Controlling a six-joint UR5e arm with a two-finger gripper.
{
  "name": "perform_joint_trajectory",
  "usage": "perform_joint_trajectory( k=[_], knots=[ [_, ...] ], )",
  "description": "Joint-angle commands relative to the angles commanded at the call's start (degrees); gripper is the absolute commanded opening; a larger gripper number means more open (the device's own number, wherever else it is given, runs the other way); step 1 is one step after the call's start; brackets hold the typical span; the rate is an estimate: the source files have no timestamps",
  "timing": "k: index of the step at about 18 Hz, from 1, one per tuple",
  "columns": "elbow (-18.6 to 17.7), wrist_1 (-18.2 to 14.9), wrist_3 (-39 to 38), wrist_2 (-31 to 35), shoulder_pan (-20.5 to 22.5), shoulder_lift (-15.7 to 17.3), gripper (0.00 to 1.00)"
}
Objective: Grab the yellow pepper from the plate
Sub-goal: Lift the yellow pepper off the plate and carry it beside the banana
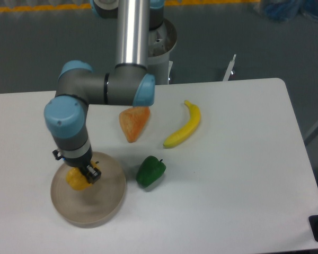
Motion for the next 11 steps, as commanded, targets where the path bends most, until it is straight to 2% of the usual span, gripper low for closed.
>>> perform_joint_trajectory(
  k=[2,4,7,11],
  knots=[
    [0.17,-0.70,0.17,-3.43,3.17,1.85,0.13],
    [0.70,-1.58,1.14,-3.45,6.07,3.35,0.13],
    [1.58,-2.37,5.43,-3.10,9.67,3.62,0.13],
    [1.14,-3.07,14.49,2.17,14.60,3.62,0.13]
  ],
)
